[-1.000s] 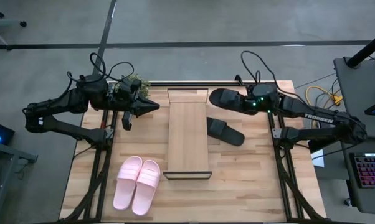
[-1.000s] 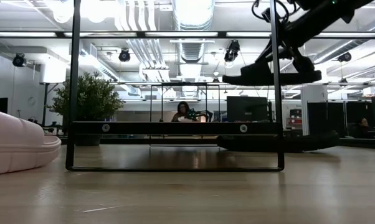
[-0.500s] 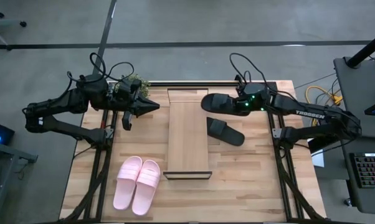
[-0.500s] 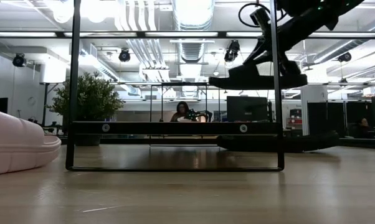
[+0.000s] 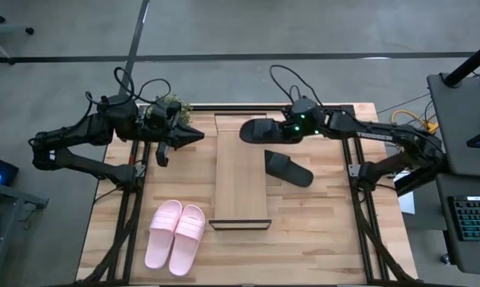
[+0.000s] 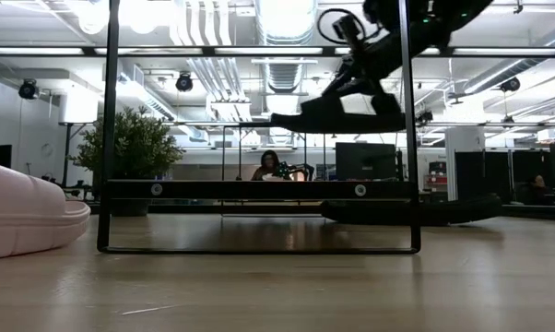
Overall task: Pick and place slides into the shelf
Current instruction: Put the right black slide on the shelf
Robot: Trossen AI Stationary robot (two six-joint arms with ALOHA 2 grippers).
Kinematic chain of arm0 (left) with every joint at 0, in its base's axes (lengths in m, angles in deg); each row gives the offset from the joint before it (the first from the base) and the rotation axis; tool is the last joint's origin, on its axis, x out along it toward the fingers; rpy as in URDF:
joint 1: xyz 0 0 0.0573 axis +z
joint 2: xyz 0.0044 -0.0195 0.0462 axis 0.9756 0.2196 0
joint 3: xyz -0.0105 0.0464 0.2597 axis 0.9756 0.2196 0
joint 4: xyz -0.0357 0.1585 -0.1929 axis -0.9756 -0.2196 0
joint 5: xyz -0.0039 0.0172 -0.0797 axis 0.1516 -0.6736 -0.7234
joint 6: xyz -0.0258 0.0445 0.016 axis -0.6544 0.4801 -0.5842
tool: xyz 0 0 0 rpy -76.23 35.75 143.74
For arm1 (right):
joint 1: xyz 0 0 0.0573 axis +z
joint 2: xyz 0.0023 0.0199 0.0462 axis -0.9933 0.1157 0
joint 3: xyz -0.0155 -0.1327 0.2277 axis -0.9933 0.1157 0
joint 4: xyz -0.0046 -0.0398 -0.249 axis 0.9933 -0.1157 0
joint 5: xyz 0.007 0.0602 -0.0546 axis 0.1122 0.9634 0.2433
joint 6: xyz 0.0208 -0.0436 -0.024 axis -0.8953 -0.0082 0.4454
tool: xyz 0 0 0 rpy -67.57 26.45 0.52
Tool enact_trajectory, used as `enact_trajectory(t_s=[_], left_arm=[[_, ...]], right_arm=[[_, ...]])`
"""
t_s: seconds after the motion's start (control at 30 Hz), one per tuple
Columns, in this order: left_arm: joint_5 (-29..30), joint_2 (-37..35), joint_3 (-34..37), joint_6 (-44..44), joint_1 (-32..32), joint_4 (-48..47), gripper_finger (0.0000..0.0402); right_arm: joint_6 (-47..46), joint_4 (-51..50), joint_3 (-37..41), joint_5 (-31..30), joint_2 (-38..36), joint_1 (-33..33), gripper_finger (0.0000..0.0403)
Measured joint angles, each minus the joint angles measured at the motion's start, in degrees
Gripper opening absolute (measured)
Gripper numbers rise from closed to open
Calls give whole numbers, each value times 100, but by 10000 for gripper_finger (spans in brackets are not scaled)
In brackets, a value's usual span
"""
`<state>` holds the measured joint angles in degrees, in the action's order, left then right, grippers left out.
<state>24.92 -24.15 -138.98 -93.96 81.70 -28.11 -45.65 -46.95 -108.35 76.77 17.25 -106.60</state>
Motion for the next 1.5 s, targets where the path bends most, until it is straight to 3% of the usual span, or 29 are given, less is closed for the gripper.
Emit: enact_trajectory(t_s=[0.57,1.5], left_arm=[[-2,2,0,-2,-2,63,0],[-2,2,0,119,-2,85,0]], right_arm=[[434,-55,-1412,433,1655,29,13],[404,449,-1479,372,2159,190,13]])
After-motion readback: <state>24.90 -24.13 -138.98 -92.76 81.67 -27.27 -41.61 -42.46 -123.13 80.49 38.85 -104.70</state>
